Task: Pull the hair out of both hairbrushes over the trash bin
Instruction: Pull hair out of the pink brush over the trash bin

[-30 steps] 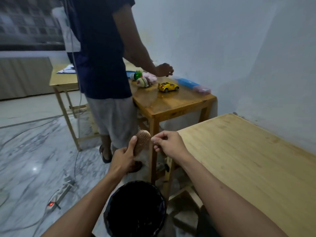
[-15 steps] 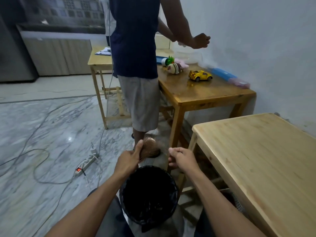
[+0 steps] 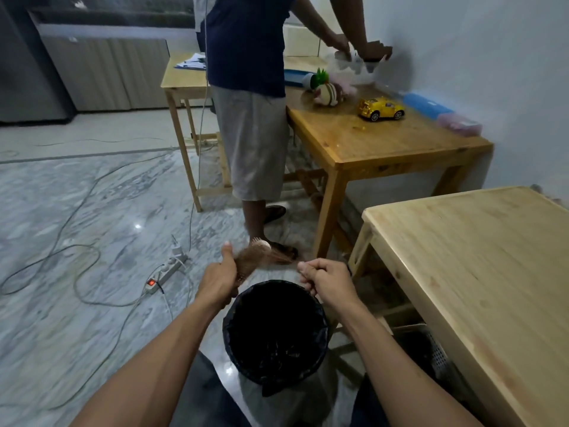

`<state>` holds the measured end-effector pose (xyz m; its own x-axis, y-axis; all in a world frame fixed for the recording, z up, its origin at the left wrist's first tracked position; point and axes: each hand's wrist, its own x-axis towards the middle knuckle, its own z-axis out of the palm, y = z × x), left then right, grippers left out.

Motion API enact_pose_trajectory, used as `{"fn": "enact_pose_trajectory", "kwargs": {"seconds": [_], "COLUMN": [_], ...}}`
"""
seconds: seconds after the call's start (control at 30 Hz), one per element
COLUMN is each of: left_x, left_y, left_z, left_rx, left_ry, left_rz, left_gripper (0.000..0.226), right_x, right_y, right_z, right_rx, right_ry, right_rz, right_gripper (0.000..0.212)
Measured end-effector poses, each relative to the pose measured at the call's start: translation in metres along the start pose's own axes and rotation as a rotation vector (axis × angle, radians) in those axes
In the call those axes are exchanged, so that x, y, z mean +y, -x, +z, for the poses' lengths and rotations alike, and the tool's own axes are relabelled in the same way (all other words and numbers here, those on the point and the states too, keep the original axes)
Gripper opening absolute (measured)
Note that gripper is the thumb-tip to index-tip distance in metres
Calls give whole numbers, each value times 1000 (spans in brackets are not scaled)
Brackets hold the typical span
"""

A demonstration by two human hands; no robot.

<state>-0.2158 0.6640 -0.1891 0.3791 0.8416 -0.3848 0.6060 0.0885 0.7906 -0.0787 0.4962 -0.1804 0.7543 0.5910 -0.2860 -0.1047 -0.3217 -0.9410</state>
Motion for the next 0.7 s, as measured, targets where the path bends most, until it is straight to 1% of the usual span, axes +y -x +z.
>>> {"fn": "enact_pose_trajectory", "kwargs": {"seconds": [0.1,0.13,0.17,0.23,0.27,0.33,0.4,0.43,0.5,0.57,0.63,0.7], "left_x": [-10,-14,-19,-27,-28,-29,-28,-27,-23,-17,-13,-13], "left_y": [-13,-18,-22,-27,-27,-23,-15,-12,-5,3,8,8], "left_z": [-20,-28,-35,-40,-35,-18,0,8,20,28,31,27], "left_rx": [39,72,108,155,153,106,33,4,-56,-98,-107,-75], "left_ry": [156,161,119,-16,-59,-107,-103,-80,-44,-21,36,120], "left_rz": [-164,-192,-188,-92,-25,82,115,118,139,170,168,100], "left_gripper": [87,90,93,99,102,108,111,111,106,93,84,83], "right_x": [7,10,14,19,19,16,10,8,3,-2,-3,2], "right_y": [2,4,5,5,5,0,-5,-6,-8,-10,-13,-16], "right_z": [-19,-28,-37,-46,-44,-29,-8,1,17,28,34,35], "right_rx": [64,87,94,56,26,-46,-100,-106,-121,-162,-166,-135], "right_ry": [-53,-61,-42,27,51,140,259,274,196,103,58,59], "right_rz": [71,95,111,110,86,29,-6,-8,40,81,71,64], "right_gripper": [21,19,18,16,16,24,35,42,47,43,32,19]}}
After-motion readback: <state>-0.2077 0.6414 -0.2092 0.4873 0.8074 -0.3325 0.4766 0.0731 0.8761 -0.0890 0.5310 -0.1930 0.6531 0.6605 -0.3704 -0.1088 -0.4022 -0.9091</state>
